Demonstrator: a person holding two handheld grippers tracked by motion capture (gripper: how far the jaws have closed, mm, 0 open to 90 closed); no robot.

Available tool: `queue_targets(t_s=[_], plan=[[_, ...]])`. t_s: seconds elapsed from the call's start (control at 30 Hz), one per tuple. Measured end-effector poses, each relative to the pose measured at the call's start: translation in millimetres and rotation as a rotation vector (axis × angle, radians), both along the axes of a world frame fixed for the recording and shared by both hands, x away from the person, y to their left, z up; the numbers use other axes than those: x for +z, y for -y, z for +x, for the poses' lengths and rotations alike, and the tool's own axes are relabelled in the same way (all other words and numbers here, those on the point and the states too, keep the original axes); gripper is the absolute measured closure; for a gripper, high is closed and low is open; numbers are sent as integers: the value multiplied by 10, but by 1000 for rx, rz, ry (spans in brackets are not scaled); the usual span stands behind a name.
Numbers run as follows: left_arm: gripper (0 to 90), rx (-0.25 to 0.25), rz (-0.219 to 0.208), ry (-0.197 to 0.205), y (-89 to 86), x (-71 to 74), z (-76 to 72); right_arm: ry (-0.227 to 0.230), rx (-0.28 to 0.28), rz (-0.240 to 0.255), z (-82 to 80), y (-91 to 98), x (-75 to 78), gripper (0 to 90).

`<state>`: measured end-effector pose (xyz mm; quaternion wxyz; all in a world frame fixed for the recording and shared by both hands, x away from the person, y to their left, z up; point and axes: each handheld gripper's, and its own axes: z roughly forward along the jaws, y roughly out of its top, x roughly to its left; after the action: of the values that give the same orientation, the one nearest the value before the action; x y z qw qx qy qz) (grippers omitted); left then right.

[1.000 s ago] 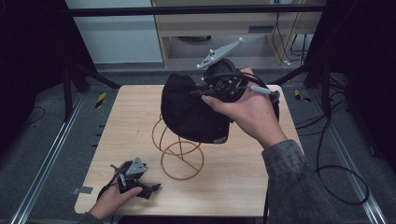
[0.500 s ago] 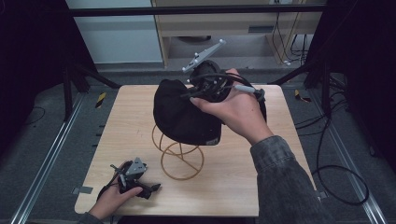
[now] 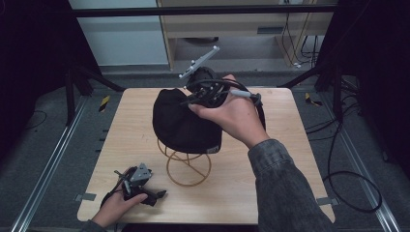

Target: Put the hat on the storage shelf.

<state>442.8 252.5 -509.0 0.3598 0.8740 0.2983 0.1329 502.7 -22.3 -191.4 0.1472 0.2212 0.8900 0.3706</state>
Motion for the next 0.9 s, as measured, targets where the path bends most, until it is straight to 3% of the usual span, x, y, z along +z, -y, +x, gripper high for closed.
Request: queue_targets(t_s=[0.43, 0.9], plan=[[0, 1, -2, 0, 2, -1, -1, -41, 5, -31, 99, -154, -217, 758], [0, 1, -2, 0, 2, -1, -1, -60, 6, -41, 131, -209, -302, 758]])
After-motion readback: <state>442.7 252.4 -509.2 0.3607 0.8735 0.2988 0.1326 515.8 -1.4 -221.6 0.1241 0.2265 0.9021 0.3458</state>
